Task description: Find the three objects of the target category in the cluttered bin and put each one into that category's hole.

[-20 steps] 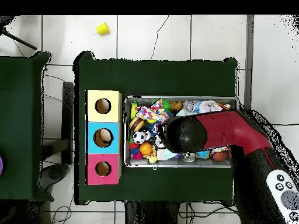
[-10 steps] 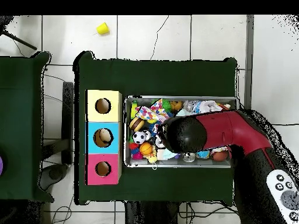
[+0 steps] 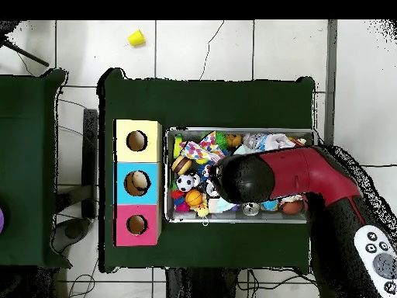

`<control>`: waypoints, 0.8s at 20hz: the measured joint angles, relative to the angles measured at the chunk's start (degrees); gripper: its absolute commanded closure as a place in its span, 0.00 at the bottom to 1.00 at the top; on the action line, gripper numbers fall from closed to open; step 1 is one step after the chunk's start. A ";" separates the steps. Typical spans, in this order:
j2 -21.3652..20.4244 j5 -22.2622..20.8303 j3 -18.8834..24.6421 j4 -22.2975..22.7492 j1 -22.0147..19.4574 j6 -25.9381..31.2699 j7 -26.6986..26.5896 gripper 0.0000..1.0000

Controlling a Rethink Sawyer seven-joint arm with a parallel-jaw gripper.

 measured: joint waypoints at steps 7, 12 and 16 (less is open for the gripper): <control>0.27 -2.09 0.04 -1.43 0.14 -0.05 0.00 0.00; 0.27 -5.39 0.02 -2.33 0.24 -0.17 0.00 0.00; 0.28 -6.40 0.02 -2.88 0.26 -0.17 0.00 0.00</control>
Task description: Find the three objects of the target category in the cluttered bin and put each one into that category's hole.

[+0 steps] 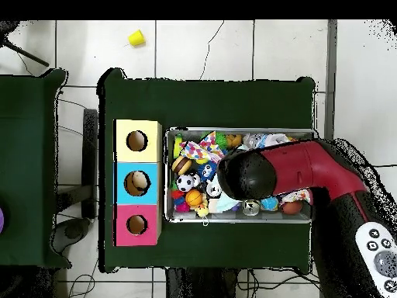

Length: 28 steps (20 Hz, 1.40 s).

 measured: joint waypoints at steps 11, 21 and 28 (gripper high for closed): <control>0.00 4.22 0.39 -0.24 -2.82 -0.18 0.00 0.00; 0.00 4.77 0.31 -0.39 -2.89 -0.18 0.00 0.00; 0.16 4.77 0.22 -0.60 -1.55 -0.18 0.00 0.00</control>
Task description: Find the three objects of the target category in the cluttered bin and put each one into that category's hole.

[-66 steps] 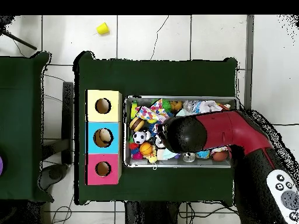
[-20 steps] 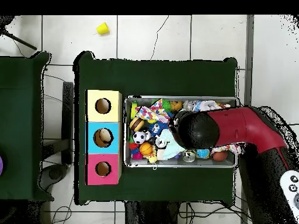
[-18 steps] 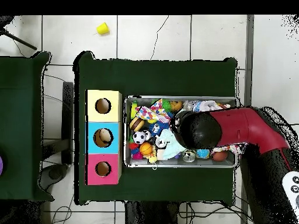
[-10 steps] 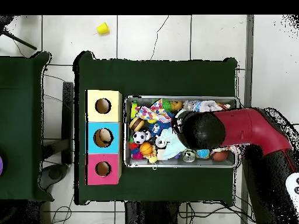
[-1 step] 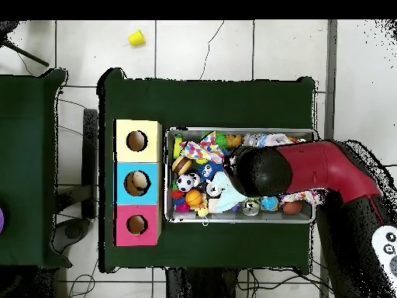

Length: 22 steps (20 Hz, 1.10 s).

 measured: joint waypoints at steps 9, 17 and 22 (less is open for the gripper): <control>0.02 0.00 -0.09 -0.02 1.36 -0.01 0.00 0.00; 0.03 -0.25 -0.74 -0.02 1.37 -0.01 0.00 0.00; 0.03 -0.40 -0.76 -0.02 1.37 -0.01 0.00 0.00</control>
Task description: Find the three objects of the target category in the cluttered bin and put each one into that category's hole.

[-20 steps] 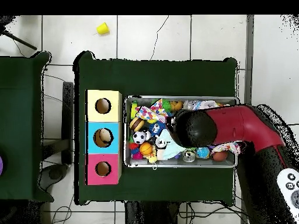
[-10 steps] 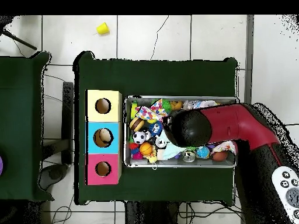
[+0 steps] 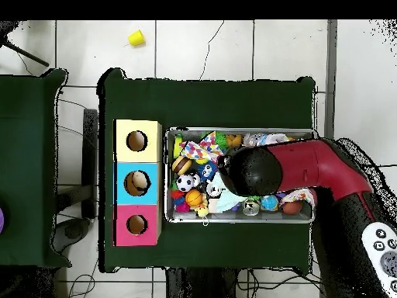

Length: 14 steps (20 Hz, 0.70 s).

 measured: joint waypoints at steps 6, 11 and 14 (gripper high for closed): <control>0.10 -0.09 -0.03 0.00 0.00 0.00 0.00 0.00; 0.23 -0.19 -0.14 0.00 0.01 -0.17 0.00 0.00; 0.32 -0.31 -0.51 0.00 0.15 -0.97 0.00 0.00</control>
